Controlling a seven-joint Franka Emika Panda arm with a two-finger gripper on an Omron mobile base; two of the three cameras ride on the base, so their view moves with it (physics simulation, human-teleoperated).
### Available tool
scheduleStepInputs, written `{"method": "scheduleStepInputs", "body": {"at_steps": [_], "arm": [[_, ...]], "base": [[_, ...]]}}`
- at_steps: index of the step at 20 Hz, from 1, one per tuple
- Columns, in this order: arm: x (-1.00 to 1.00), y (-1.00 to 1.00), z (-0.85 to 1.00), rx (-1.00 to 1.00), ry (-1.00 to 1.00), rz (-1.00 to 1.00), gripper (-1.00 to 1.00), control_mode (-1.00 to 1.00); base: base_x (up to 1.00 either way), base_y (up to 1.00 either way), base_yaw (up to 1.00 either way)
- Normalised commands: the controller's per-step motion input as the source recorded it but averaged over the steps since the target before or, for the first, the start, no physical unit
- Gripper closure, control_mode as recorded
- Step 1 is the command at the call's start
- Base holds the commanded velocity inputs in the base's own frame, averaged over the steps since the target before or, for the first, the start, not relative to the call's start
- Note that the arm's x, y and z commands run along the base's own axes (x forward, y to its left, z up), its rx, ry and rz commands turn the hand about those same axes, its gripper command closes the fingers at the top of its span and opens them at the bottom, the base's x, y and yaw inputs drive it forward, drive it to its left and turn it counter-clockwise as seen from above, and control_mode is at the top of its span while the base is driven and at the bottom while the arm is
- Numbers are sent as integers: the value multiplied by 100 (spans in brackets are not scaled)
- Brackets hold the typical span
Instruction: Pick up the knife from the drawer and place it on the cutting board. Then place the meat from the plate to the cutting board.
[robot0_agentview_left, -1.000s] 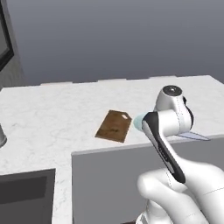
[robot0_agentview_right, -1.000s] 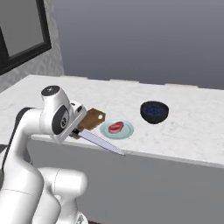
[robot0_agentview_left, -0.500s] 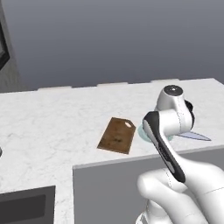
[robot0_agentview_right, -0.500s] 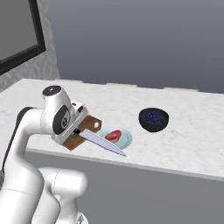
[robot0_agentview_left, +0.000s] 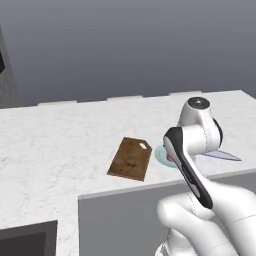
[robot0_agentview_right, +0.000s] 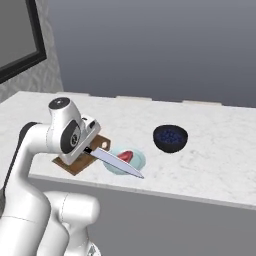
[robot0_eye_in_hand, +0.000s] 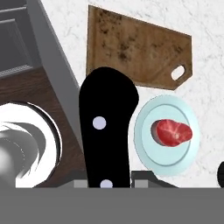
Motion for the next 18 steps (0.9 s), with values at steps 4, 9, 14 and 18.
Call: {"method": "scheduleStepInputs", "body": {"at_steps": [4,9,14,18], "arm": [[0,0,0,0,0,0,100,100],[58,10,0,0,0,-1,100,-100],[98,49,0,-8,9,16,100,-100],[57,51,0,-34,17,37,100,-100]], "base": [[36,-4,-7],[8,1,-1],[0,0,0],[0,0,0]]}}
